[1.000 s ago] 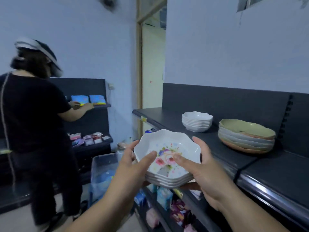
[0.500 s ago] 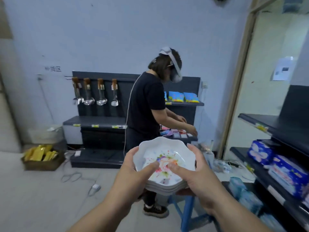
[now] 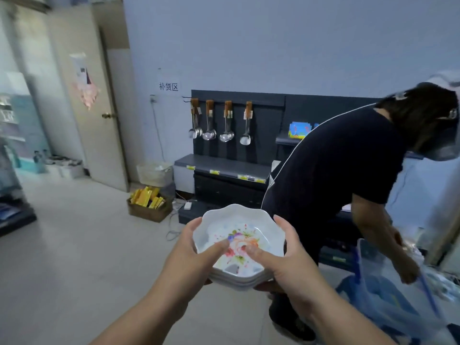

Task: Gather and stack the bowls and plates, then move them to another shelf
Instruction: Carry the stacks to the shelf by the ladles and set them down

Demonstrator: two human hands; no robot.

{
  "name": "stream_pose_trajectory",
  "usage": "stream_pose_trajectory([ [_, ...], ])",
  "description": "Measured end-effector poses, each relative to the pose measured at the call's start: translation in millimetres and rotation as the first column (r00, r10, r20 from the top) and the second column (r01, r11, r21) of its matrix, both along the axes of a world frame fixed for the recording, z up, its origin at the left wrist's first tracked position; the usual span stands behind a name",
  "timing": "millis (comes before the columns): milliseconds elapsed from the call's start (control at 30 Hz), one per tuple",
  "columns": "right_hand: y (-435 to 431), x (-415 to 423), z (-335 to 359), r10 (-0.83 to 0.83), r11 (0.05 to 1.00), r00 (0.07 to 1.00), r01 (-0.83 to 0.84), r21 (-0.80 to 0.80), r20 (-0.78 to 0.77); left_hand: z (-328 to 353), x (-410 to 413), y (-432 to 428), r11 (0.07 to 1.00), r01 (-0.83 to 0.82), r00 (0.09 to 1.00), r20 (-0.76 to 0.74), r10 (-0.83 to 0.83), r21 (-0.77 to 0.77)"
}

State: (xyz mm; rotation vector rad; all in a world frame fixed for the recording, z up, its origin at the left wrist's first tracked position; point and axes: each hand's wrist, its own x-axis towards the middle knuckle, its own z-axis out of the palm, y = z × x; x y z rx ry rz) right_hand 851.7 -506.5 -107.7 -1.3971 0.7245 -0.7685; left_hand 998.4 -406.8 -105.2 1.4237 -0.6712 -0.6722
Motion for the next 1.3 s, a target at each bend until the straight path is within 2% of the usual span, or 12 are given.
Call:
stream_pose_trajectory([
  [200, -74, 44, -6, 0.133, 0.991, 0.991, -0.132, 0.009, -0.014, -5, 33, -51, 0.996, -0.082, 0.995, 0.066, 0.079, 0.038],
  [300, -109, 68, -10, 0.177, 0.984, 0.984, -0.177, 0.014, -0.010, -5, 54, -70, 0.997, -0.074, 0.990, 0.126, 0.068, 0.040],
  [400, -135, 99, -15, 0.216, 0.976, 0.976, -0.215, 0.030, -0.017, -14, 83, -83, 0.998, -0.034, 0.993, 0.114, 0.028, 0.055],
  [500, -149, 137, -22, 0.250, 0.968, 0.968, -0.249, 0.028, -0.033, -22, 120, -91, 0.994, -0.015, 0.992, 0.125, 0.001, 0.108],
  [633, -160, 201, -30, 0.312, 0.948, 0.947, -0.316, -0.039, -0.078, -32, 182, -97, 0.979, -0.053, 0.974, 0.227, 0.006, 0.198],
  [933, -182, 387, -34, 0.254, 0.918, 0.938, -0.311, -0.246, -0.237, -29, 371, -123, 0.964, -0.045, 0.928, 0.368, -0.057, 0.262],
  [1067, -210, 459, -25, 0.217, 0.874, 0.906, -0.346, -0.341, -0.364, -19, 449, -151, 0.960, -0.023, 0.897, 0.430, -0.103, 0.279],
  [1300, -274, 541, -34, 0.237, 0.836, 0.875, -0.405, -0.370, -0.421, -25, 538, -215, 0.964, 0.036, 0.874, 0.459, -0.158, 0.264],
])
